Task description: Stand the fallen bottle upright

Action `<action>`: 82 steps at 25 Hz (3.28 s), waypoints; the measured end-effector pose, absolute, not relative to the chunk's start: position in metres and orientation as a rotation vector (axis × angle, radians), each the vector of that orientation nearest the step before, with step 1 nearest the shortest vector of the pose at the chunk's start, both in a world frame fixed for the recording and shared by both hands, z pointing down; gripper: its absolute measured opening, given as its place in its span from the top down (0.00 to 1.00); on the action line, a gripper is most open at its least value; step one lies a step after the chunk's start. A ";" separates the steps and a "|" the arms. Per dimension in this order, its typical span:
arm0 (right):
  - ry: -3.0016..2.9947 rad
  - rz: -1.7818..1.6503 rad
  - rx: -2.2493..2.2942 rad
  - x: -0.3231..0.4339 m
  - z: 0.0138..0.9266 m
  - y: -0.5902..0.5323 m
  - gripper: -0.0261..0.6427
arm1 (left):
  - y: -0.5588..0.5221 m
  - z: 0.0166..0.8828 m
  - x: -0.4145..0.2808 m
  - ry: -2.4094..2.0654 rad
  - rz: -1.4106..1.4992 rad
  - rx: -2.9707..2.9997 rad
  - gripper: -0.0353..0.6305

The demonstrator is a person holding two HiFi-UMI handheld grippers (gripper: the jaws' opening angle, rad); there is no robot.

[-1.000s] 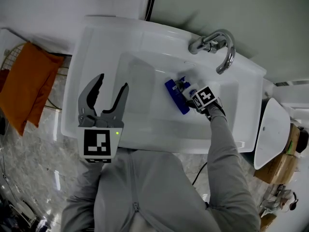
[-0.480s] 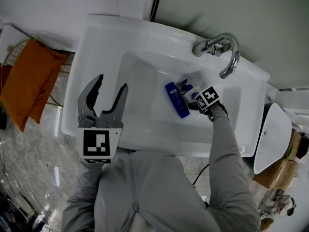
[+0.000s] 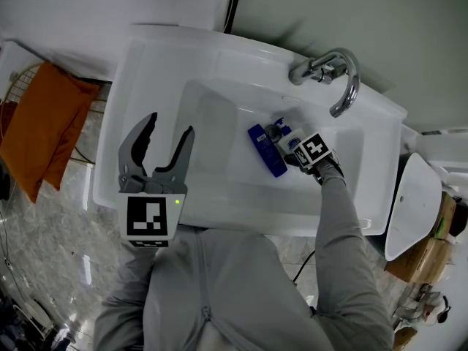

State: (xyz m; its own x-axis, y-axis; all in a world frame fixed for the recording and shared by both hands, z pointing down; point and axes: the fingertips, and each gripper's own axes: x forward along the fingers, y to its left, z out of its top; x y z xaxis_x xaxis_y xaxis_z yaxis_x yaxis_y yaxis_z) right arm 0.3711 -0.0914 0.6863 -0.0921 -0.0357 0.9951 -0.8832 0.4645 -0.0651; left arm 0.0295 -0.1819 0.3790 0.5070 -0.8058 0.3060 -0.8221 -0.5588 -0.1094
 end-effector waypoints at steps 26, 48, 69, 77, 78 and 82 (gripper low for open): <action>-1.990 0.759 1.290 0.266 0.557 -0.128 0.34 | -0.164 0.350 -0.009 -1.445 0.378 2.752 0.49; -2.341 0.266 1.974 0.195 0.408 -0.285 0.34 | -0.178 0.343 -0.096 -1.612 0.406 2.666 0.49; -2.134 0.091 2.246 0.217 0.443 -0.361 0.34 | -0.231 0.371 -0.121 -1.643 0.622 2.577 0.49; -2.134 0.064 2.228 0.215 0.456 -0.361 0.34 | -0.231 0.383 -0.111 -1.596 0.655 2.560 0.49; -2.137 0.063 2.231 0.215 0.457 -0.360 0.34 | -0.231 0.383 -0.111 -1.594 0.661 2.556 0.49; -2.157 0.042 2.230 0.215 0.458 -0.357 0.34 | -0.231 0.384 -0.110 -1.602 0.669 2.573 0.49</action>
State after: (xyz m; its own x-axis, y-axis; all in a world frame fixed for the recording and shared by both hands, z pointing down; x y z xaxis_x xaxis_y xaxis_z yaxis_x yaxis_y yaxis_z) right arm 0.2153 -0.3574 0.4576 0.0335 -0.9983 0.0469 -0.9994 -0.0331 0.0093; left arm -0.1102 -0.2310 0.3837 0.3745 -0.8471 0.3770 -0.8635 -0.4668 -0.1911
